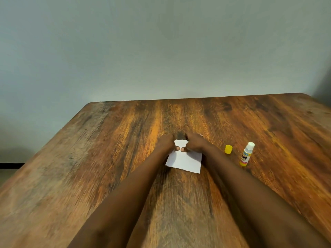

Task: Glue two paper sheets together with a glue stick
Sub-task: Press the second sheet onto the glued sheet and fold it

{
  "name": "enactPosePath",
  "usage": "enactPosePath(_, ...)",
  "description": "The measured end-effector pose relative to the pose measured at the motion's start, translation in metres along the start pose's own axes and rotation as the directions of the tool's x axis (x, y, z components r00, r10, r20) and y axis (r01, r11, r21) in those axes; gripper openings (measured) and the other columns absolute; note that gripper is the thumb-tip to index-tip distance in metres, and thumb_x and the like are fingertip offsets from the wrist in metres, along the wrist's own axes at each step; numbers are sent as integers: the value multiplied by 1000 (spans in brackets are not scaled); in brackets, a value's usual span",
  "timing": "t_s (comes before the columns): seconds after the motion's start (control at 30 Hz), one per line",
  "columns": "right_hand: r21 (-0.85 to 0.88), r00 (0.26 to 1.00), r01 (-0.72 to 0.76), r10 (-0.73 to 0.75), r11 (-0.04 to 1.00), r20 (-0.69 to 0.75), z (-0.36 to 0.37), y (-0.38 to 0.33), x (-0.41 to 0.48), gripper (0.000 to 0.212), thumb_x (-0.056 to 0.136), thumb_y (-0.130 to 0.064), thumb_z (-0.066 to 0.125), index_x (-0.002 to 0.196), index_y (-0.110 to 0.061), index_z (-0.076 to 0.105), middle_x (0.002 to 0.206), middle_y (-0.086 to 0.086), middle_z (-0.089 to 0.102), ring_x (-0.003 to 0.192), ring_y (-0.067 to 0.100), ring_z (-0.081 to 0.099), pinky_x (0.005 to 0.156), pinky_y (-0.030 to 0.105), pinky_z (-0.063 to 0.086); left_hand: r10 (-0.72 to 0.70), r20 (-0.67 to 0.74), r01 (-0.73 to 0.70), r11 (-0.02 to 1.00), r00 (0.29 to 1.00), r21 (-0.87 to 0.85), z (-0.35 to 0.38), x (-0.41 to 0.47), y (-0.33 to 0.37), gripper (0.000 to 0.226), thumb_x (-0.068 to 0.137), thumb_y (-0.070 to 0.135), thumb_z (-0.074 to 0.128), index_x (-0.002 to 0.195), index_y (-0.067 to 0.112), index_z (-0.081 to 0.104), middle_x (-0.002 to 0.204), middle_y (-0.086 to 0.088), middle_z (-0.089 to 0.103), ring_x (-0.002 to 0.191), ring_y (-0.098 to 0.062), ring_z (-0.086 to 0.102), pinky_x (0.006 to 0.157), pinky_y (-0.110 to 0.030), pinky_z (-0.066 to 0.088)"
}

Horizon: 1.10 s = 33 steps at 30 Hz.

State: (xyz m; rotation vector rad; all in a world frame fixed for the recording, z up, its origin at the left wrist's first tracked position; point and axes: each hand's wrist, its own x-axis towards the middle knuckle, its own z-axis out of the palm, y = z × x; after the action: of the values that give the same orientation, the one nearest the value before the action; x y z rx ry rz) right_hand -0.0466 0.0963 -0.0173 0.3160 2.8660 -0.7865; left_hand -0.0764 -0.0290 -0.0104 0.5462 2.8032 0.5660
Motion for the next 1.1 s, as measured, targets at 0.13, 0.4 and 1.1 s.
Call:
enactPosePath(0.13, 23, 1000, -2, 1, 1000, 17, -3, -2, -2, 43, 78, -14, 68, 118, -13, 52, 124, 14, 57, 112, 32, 53, 98, 46, 43, -21, -5, 21, 995, 1000, -100, 1, -2, -3, 47, 84, 20, 68, 125, 6, 48, 128, -15, 57, 119, -31, 50, 96, -39, 41)
enactPosePath(0.4, 110, 990, 95, -83, 989, -111, -16, -7, -16, 22, 85, -10, 62, 104, -1, 64, 111, 18, 64, 99, 30, 59, 72, 31, 41, -157, -99, 67, 797, 983, -600, -3, -11, -9, 11, 90, 12, 60, 85, 3, 65, 91, -17, 64, 83, -25, 56, 70, -32, 42)
enactPosePath(1.1, 393, 972, 233, -226, 890, -65, -38, -32, -50, 21, 86, -13, 60, 66, -5, 57, 71, 14, 50, 64, 20, 45, 60, 31, 34, -72, -197, -49, 835, 978, -548, -27, -41, -4, 21, 88, 15, 61, 83, -4, 70, 68, -9, 60, 61, -19, 47, 59, -28, 33)
